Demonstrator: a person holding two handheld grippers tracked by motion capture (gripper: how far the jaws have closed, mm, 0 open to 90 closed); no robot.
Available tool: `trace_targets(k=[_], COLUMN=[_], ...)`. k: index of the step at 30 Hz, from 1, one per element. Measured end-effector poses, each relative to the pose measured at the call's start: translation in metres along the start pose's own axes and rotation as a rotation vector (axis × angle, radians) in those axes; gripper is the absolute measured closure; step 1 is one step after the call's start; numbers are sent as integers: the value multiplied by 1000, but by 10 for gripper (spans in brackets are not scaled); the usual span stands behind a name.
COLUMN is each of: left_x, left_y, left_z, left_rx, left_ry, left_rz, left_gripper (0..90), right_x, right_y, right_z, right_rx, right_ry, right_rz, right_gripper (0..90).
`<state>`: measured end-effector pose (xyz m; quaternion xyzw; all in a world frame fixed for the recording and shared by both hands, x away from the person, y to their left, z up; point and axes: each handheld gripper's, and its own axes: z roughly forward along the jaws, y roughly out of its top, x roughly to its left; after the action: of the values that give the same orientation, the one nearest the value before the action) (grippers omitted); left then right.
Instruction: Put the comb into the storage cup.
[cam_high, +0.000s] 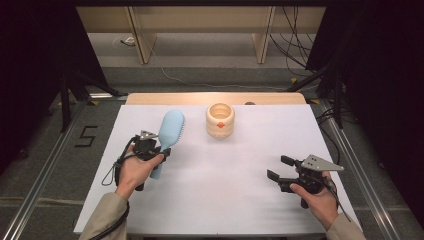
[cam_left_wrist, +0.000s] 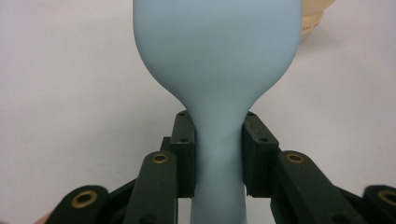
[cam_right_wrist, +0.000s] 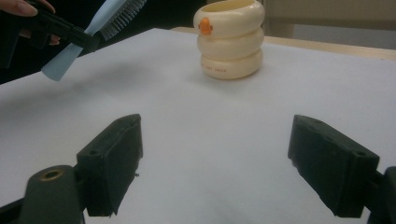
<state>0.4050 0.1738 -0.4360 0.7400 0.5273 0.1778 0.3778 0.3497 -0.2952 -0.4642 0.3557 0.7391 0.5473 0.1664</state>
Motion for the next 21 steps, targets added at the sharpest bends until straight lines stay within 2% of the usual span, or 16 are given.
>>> trace_targets(k=[3,12,21], left_x=[0,-1,-2], left_y=[1,2,3], left_z=[-1,-4,-6], left_rx=[-32,-88,-158], left_ry=[-1,-15,-11], left_rz=[-5,-16,-8], left_gripper=[695,695,695], right_x=[0,0,0], right_y=[0,0,0], right_z=[0,0,0], right_rx=[0,-6,-7], right_ry=[1,8,9], right_rz=[-1,8,9], right_gripper=[187,187,187])
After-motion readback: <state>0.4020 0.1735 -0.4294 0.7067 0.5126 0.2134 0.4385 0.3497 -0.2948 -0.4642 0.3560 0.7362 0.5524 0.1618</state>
